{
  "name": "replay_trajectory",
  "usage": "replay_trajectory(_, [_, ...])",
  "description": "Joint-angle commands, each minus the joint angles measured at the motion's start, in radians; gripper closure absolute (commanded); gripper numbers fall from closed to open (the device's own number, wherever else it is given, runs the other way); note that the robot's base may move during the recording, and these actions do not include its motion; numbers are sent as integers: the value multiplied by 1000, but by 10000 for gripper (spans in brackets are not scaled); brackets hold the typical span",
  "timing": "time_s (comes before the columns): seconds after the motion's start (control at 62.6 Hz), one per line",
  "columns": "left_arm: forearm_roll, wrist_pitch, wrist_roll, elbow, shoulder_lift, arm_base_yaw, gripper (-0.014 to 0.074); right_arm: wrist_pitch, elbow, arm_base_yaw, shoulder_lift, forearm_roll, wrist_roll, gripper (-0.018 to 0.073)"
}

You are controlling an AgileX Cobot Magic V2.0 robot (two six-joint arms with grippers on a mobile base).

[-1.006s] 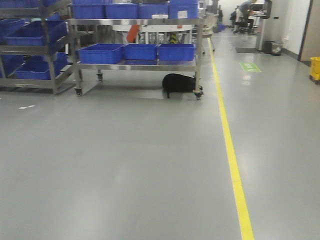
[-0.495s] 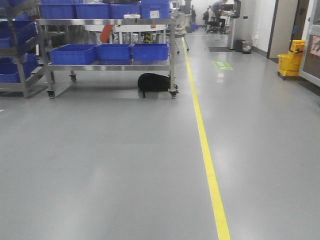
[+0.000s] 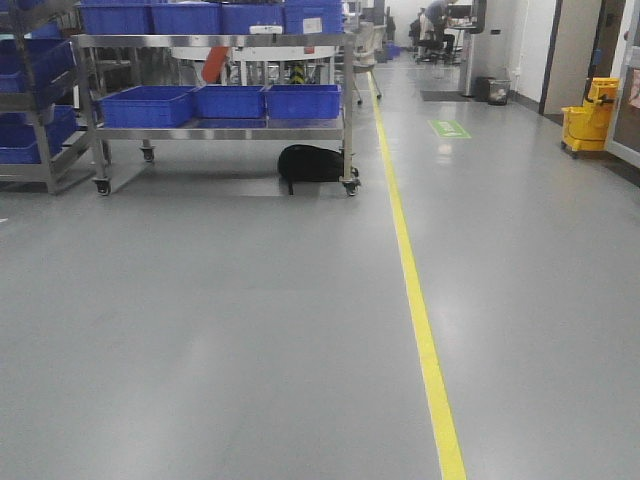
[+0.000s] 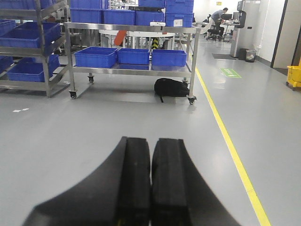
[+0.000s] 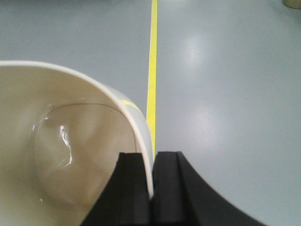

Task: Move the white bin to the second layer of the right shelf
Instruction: 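Drive along the yellow-lined aisle past the blue-crate shelves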

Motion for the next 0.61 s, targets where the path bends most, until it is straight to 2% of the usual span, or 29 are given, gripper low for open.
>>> replay_trajectory(0.0, [-5,-83,-5,27,-15,-3,512,-97,-28,-4,9,-7,3,512])
replay_trajectory(0.591, [-5,-83,-5,27,-15,-3,512,-92,-28,-5,9,-7,3,512])
